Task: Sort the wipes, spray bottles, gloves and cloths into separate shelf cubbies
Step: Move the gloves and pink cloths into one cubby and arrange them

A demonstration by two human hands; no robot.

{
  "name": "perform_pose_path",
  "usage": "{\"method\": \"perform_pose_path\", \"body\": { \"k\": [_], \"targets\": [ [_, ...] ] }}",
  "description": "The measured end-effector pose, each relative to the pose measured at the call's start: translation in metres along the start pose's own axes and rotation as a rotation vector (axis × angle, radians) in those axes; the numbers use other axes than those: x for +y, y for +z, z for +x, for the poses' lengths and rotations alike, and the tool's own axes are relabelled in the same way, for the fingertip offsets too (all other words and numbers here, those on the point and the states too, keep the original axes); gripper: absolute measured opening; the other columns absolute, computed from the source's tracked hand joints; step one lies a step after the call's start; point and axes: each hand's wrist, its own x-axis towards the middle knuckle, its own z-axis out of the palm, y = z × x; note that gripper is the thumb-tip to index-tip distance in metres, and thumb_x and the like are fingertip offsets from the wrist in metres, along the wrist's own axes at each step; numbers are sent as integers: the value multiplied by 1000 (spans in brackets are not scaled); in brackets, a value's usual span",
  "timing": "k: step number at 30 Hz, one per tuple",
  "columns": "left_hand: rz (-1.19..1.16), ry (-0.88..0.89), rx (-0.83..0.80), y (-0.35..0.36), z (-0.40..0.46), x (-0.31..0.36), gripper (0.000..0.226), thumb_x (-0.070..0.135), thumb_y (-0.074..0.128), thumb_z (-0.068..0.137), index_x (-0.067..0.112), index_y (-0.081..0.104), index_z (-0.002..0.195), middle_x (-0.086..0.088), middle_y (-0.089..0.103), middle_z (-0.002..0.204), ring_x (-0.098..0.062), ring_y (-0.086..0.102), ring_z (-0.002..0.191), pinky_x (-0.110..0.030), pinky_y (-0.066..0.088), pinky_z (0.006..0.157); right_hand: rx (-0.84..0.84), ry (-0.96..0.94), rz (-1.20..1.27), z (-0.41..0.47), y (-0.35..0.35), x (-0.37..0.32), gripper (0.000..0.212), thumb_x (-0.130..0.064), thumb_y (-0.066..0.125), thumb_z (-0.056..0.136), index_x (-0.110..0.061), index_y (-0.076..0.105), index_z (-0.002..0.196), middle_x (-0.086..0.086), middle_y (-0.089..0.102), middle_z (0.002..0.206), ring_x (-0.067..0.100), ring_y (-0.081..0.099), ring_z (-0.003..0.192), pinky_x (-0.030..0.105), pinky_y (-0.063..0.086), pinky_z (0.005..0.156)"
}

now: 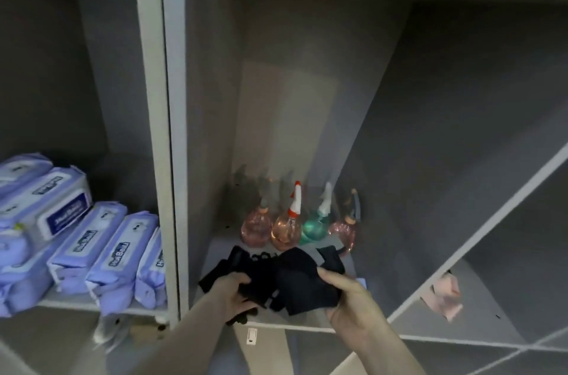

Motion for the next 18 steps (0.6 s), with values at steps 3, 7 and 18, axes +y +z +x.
{"method": "perform_pose_path", "body": {
  "k": [3,7,18],
  "targets": [
    [44,65,109,-2,21,-5,29,-4,50,91,-9,50,120,-24,59,100,-40,56,99,-46,49,76,-70,31,23,0,3,-6,28,9,57,80,9,60,108,22,73,85,28,72,67,36,60,55],
    [73,72,108,-2,16,3,13,8,57,91,-5,57,93,-18,58,80,-33,54,71,-38,45,59,-103,77,67,2,8,-9,32,-5,63,81,2,64,113,20,71,102,28,72,82,38,60,69],
    [471,658,-364,14,-152,28,29,33,77,68,15,75,91,-8,76,91,-17,71,83,-22,56,66,-257,-290,-466,-12,47,-43,20,-4,69,77,-10,69,95,5,73,80,13,63,54,20,44,39]
  ]
}}
